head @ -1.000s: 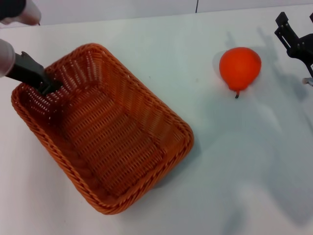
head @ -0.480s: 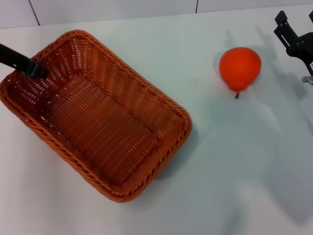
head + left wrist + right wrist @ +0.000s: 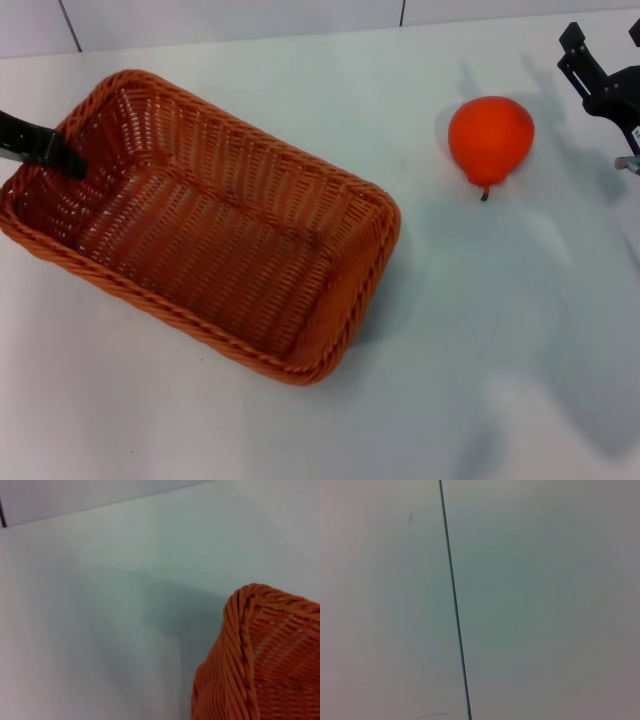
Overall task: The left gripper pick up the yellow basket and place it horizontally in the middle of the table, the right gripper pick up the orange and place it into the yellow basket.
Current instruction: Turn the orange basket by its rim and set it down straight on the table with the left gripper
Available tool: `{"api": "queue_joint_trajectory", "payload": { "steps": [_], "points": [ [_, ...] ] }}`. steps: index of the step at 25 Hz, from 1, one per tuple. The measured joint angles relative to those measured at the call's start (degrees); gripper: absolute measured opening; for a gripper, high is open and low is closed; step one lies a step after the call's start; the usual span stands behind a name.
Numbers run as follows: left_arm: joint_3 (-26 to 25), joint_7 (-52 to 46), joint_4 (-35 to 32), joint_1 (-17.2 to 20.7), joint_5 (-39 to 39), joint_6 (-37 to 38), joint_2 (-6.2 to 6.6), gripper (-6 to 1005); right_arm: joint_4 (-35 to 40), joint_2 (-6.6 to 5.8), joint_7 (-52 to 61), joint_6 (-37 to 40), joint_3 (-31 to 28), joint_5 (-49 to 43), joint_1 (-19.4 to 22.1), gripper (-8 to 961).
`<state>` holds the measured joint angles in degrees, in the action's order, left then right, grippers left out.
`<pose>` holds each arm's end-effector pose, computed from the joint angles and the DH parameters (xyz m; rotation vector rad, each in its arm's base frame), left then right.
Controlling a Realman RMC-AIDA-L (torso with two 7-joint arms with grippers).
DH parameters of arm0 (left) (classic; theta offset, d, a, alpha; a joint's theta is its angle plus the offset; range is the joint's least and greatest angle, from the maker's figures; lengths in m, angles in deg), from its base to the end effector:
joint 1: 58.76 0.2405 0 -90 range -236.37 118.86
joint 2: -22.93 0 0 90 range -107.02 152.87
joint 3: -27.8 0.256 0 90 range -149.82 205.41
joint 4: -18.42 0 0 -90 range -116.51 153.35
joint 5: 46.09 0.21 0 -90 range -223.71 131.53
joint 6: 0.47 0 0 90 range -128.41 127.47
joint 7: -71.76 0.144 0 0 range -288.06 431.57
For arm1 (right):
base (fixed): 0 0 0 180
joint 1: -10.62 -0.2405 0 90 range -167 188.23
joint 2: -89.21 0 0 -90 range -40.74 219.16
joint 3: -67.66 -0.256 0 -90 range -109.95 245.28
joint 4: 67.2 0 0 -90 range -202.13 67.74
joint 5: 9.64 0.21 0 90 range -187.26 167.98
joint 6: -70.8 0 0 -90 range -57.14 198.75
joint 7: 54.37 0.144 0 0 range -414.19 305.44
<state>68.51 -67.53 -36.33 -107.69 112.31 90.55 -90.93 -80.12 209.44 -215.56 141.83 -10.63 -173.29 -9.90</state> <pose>-0.2252 0.4111 0.0766 -2.3695 -1.3452 0.2321 0.3199 0.3212 0.0003 -0.6156 -1.6936 -1.5127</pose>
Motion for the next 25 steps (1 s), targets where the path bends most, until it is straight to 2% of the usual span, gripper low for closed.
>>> {"api": "queue_joint_trajectory", "payload": {
  "steps": [6,15,25],
  "points": [
    [-4.97,0.17,2.13,0.92,-4.22,1.95,0.28,139,0.25,0.00,0.00,-0.58,0.07,0.00,-0.55,916],
    [-9.56,-0.92,2.95,2.70,-6.72,1.66,0.36,140,0.30,0.00,0.00,-0.96,0.08,0.00,-0.86,916],
    [-9.94,-3.50,2.24,6.49,-7.14,-2.16,-1.13,140,0.76,0.00,0.00,-1.46,0.05,0.00,-1.13,917]
  ]
}}
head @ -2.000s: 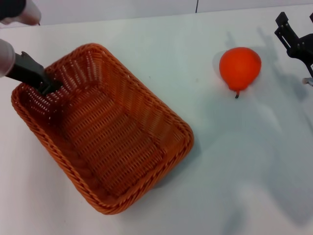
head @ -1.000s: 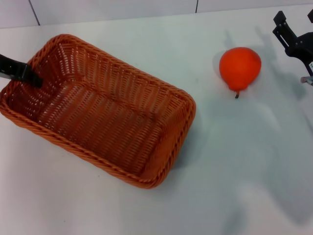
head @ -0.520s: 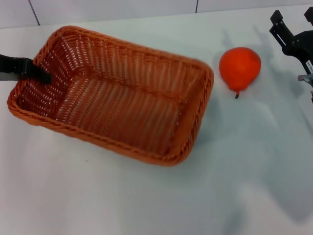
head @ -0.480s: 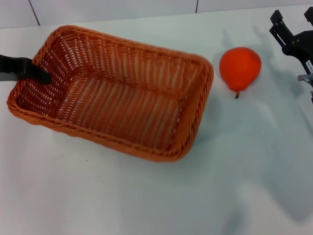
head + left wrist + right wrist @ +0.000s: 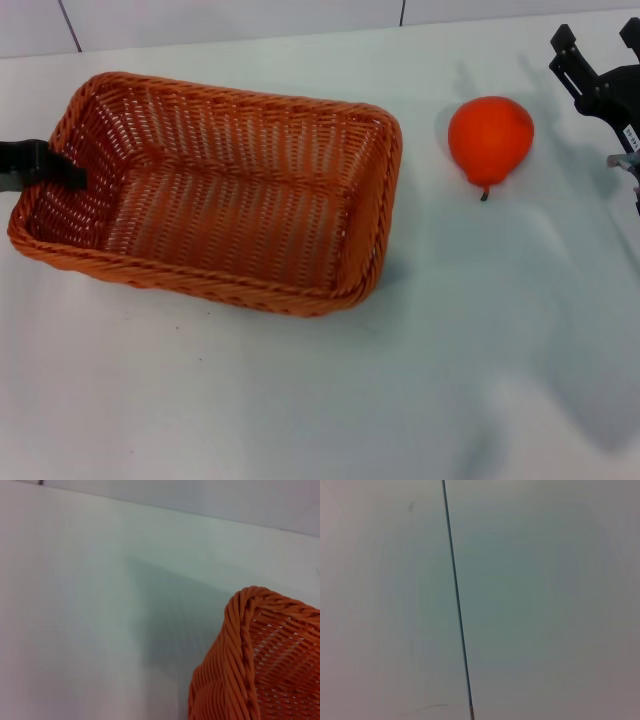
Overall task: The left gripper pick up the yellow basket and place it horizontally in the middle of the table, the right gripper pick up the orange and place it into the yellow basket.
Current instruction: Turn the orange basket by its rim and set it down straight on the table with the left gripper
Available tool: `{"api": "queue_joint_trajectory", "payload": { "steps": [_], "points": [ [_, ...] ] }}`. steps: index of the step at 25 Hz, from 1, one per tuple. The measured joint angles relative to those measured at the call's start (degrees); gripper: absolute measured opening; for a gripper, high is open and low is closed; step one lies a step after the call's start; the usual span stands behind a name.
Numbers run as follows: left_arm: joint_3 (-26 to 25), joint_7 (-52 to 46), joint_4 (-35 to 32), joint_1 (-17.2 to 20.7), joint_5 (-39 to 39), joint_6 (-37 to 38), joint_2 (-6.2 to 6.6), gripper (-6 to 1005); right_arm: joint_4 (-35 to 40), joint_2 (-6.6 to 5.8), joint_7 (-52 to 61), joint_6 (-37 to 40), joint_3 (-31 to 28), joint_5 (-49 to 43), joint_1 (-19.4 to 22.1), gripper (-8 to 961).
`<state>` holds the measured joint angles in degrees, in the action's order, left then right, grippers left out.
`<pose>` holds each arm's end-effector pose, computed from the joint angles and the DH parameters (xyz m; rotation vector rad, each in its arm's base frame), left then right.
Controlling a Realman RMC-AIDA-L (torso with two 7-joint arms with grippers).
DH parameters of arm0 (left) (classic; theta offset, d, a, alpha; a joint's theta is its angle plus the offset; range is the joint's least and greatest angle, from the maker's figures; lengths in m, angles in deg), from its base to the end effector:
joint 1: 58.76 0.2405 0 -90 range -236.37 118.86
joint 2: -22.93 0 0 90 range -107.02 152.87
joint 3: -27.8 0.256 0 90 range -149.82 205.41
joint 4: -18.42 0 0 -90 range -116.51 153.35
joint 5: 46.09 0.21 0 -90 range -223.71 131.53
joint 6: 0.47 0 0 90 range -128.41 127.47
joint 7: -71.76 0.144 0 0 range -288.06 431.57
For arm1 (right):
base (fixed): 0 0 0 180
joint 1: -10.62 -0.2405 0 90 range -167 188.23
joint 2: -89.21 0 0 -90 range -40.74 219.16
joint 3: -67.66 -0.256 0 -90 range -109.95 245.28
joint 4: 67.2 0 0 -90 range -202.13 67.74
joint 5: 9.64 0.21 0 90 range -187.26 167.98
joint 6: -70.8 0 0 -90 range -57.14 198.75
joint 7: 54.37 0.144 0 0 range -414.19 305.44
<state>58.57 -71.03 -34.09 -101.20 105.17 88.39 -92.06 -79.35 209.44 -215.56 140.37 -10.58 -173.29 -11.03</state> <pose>-0.2666 0.3882 0.0749 -2.1929 -1.6747 -0.1204 0.3198 0.3263 -0.0026 -0.6319 -1.7160 -1.5109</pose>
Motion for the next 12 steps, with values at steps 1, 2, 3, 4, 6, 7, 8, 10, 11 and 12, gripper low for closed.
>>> {"api": "queue_joint_trajectory", "payload": {
  "steps": [1,2,3,4,6,7,8,10,11,12],
  "points": [
    [-0.18,-0.29,-0.03,0.37,-0.28,-0.31,-0.05,140,0.01,0.00,0.00,-0.05,-0.08,0.00,-0.02,917],
    [-0.31,-0.49,-0.04,0.66,-0.69,-0.53,-0.13,140,0.02,0.00,0.00,-0.10,-0.18,0.00,-0.06,917],
    [-0.46,-0.70,-0.04,1.08,-1.23,-0.86,-0.26,140,0.03,0.00,0.00,-0.16,-0.26,0.00,-0.11,917],
    [-0.58,-0.86,-0.07,1.53,-1.82,-1.21,-0.42,140,0.03,0.00,0.00,-0.21,-0.31,0.00,-0.14,917],
    [-0.81,-1.18,-0.34,2.30,-2.75,-1.98,-0.82,140,0.03,-0.04,0.00,-0.25,-0.33,0.00,-0.17,916],
    [-0.95,-1.32,-0.42,2.56,-2.90,-2.31,-1.03,140,0.03,-0.05,0.00,-0.26,-0.35,0.00,-0.17,916],
    [-1.12,-1.49,-0.53,2.88,-3.00,-2.76,-1.30,140,0.03,-0.06,0.00,-0.26,-0.37,0.00,-0.17,916],
    [-1.50,-1.73,-0.60,3.45,-3.13,-3.86,-1.88,140,0.04,-0.07,0.00,-0.26,-0.42,0.00,-0.17,916],
    [-1.67,-1.78,-0.64,3.64,-3.16,-4.37,-2.17,139,0.03,-0.08,0.00,-0.26,-0.44,0.00,-0.17,916],
    [-1.88,-1.81,-0.70,3.84,-3.18,-4.83,-2.54,139,0.03,-0.10,-0.01,-0.26,-0.44,0.00,-0.17,916]
  ]
}}
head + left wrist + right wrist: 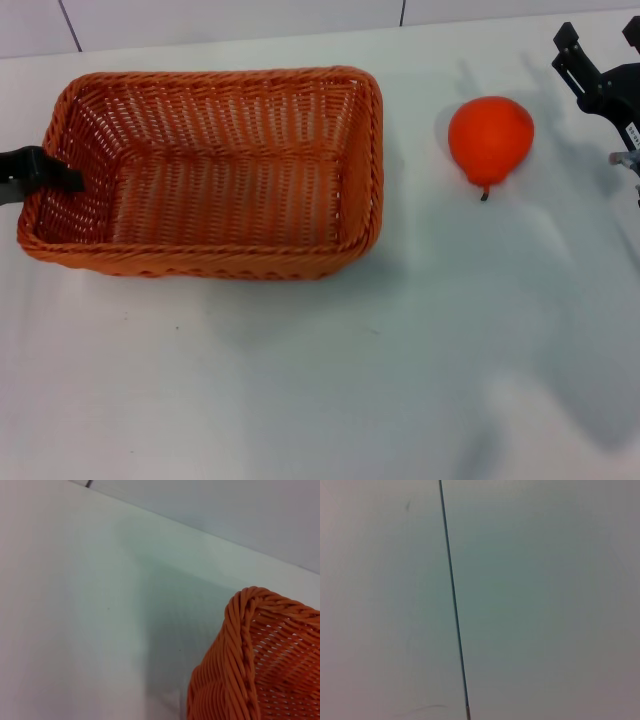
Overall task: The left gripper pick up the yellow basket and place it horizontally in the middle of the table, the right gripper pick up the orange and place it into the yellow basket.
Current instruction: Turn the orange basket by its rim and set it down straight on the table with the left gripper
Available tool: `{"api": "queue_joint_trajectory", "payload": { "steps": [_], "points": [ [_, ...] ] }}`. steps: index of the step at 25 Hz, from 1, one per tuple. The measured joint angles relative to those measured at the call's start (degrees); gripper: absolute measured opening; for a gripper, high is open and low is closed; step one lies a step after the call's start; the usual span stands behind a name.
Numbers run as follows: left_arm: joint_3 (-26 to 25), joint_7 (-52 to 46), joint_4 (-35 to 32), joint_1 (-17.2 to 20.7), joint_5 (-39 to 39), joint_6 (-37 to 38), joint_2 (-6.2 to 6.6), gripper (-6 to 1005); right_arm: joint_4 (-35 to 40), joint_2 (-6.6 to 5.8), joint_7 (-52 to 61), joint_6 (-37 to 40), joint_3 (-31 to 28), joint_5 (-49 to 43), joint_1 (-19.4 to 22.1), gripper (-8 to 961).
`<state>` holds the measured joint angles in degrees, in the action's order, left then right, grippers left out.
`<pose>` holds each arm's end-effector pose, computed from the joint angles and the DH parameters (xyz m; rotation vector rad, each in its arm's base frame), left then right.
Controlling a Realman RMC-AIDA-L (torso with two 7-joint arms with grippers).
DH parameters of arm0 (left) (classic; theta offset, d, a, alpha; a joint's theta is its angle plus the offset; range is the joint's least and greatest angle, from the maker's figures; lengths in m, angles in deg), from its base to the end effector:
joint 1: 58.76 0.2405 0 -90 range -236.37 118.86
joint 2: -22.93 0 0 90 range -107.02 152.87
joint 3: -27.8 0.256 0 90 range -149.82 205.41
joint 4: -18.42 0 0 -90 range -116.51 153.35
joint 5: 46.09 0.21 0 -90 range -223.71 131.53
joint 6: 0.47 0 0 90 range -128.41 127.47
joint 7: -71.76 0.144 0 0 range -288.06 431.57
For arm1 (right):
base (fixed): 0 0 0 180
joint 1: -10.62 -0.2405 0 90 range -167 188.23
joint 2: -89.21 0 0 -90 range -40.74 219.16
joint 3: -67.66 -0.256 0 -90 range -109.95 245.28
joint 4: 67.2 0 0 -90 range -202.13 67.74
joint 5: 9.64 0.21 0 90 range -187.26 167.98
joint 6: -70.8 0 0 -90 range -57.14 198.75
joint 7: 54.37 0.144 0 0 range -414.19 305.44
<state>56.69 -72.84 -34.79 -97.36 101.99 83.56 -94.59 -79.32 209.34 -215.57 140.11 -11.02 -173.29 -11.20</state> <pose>-0.2853 0.3790 0.0659 -2.0571 -1.7585 -0.2609 0.3205 0.3277 -0.0010 -0.6344 -1.7121 -1.5177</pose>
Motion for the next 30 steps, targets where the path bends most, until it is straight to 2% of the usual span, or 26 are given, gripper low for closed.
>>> {"api": "queue_joint_trajectory", "payload": {
  "steps": [8,30],
  "points": [
    [-1.02,-0.11,-0.06,0.82,-0.98,-2.15,-1.94,140,0.00,-0.08,-0.11,-0.14,0.02,0.00,0.02,916],
    [0.82,-0.19,-0.89,1.99,-0.72,-6.90,-3.60,139,0.00,0.02,-0.02,-0.19,0.37,0.00,0.46,917]
  ]
}}
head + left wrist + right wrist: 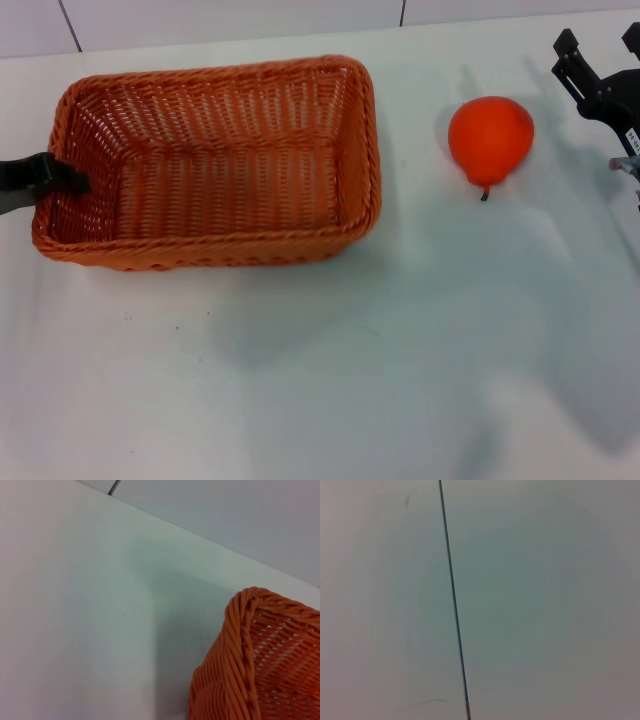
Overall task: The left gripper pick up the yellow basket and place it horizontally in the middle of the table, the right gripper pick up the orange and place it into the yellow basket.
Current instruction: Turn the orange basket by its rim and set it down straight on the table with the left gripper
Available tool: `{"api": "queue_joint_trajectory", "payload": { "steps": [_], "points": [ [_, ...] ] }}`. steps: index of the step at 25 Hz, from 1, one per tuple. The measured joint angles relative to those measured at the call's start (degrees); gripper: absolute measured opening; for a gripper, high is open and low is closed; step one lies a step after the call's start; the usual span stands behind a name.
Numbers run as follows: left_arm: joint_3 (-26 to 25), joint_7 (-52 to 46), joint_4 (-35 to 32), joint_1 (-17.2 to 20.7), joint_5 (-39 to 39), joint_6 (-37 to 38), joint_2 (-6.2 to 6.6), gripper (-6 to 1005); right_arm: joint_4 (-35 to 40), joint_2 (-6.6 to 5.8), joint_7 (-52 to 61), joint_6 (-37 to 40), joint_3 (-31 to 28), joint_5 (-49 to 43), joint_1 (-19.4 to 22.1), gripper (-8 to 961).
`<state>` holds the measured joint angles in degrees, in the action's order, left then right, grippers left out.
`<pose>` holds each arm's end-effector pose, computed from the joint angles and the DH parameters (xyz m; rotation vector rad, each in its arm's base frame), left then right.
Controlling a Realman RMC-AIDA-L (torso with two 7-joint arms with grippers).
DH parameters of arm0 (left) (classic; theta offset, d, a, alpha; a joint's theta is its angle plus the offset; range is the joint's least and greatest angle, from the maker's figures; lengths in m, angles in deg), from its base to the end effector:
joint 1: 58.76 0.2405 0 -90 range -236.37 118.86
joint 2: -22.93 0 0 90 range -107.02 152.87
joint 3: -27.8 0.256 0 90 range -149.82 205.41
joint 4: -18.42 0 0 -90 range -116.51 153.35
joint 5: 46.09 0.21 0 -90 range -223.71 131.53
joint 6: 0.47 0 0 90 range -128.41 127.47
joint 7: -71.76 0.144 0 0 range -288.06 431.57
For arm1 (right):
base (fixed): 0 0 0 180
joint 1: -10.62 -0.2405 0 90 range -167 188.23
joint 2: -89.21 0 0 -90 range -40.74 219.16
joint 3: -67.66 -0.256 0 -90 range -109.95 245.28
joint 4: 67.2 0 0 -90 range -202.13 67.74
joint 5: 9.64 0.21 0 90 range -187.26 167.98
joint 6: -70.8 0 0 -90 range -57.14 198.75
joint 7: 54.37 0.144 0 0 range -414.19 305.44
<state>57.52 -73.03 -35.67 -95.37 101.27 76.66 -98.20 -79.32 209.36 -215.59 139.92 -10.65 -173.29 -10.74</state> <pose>-0.2927 0.3776 0.0473 -1.9737 -1.7474 -0.3068 0.3229 0.3249 -0.0025 -0.6436 -1.7194 -1.5189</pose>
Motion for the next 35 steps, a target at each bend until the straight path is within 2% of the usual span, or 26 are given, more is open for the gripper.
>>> {"api": "queue_joint_trajectory", "payload": {
  "steps": [6,15,20,28,35],
  "points": [
    [2.10,-0.07,-1.82,0.62,0.39,-1.17,-0.67,139,0.00,-0.01,0.03,-0.07,0.00,0.00,0.01,917],
    [4.64,-0.10,-2.57,0.83,0.48,-1.35,-0.70,139,0.00,-0.01,0.03,-0.24,0.00,0.00,-0.25,916],
    [4.97,-0.18,-3.58,0.95,0.50,-1.28,-1.14,139,0.00,-0.03,0.03,-0.32,0.01,0.00,-0.42,916],
    [4.96,0.25,-6.29,1.14,0.54,-2.11,-2.36,480,0.00,-0.10,-0.01,-0.51,0.00,0.00,-0.44,916],
    [6.35,1.84,-7.87,1.41,-0.20,-2.73,-2.67,701,0.00,-0.10,-0.10,-0.62,0.00,0.00,-0.44,917]
  ]
}}
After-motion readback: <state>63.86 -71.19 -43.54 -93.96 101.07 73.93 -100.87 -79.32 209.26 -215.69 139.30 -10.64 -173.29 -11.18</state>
